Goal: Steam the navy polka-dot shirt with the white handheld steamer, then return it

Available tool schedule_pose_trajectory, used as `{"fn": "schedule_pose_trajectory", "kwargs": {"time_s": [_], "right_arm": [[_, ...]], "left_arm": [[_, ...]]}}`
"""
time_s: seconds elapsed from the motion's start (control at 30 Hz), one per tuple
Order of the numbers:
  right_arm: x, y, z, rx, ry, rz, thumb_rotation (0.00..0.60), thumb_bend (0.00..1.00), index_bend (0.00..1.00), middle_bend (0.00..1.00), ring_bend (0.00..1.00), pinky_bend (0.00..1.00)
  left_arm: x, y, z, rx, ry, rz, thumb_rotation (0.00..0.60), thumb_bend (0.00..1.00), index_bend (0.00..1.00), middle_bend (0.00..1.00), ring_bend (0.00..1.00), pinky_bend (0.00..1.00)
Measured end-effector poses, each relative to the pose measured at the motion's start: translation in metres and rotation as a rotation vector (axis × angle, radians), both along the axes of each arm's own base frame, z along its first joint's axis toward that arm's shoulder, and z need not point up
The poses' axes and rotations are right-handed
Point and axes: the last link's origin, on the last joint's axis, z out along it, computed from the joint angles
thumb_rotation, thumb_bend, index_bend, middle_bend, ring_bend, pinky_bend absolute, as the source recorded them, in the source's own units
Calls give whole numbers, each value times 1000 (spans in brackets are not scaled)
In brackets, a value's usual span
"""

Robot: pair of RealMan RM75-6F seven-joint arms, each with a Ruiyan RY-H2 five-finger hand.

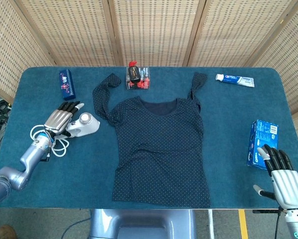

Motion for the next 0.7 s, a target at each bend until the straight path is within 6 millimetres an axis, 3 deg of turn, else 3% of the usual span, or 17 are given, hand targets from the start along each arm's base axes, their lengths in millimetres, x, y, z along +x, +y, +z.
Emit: {"fn": "schedule_pose_trajectory", "kwargs": {"time_s": [0.43, 0.7], "right_arm": [[8, 12, 7, -6, -31, 47, 600, 0, 32, 0, 0, 0], [2, 8, 8, -22, -18, 29, 600, 0, 33, 0, 0, 0]], "left_arm": [[7, -60, 59, 88, -27, -27, 600, 0, 0, 0, 0, 0], [-11, -129, 94, 318, -48, 40, 600, 0, 0, 0, 0, 0]]}}
